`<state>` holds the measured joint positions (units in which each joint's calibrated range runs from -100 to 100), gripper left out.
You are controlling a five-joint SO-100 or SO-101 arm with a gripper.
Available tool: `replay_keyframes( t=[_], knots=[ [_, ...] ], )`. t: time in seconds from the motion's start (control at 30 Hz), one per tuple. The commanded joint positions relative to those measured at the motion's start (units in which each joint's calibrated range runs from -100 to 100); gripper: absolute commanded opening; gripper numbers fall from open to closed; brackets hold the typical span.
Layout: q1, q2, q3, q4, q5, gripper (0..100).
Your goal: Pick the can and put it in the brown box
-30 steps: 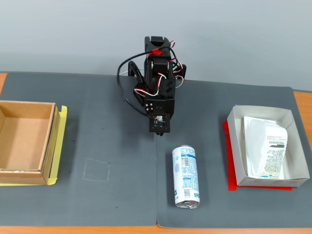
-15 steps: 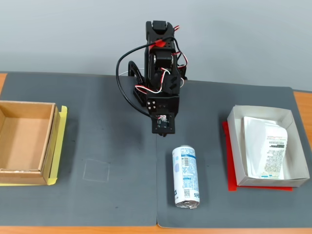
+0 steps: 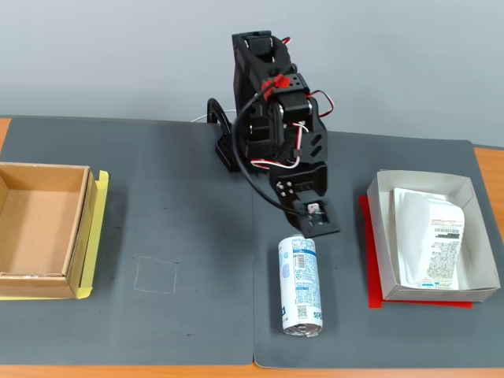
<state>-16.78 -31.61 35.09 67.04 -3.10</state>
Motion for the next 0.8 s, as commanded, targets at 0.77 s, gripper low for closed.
replay_keyframes(
  t=[0.77],
  knots=[
    [-1.50,30.64,-26.49,-0.87,-4.25,5]
  ],
)
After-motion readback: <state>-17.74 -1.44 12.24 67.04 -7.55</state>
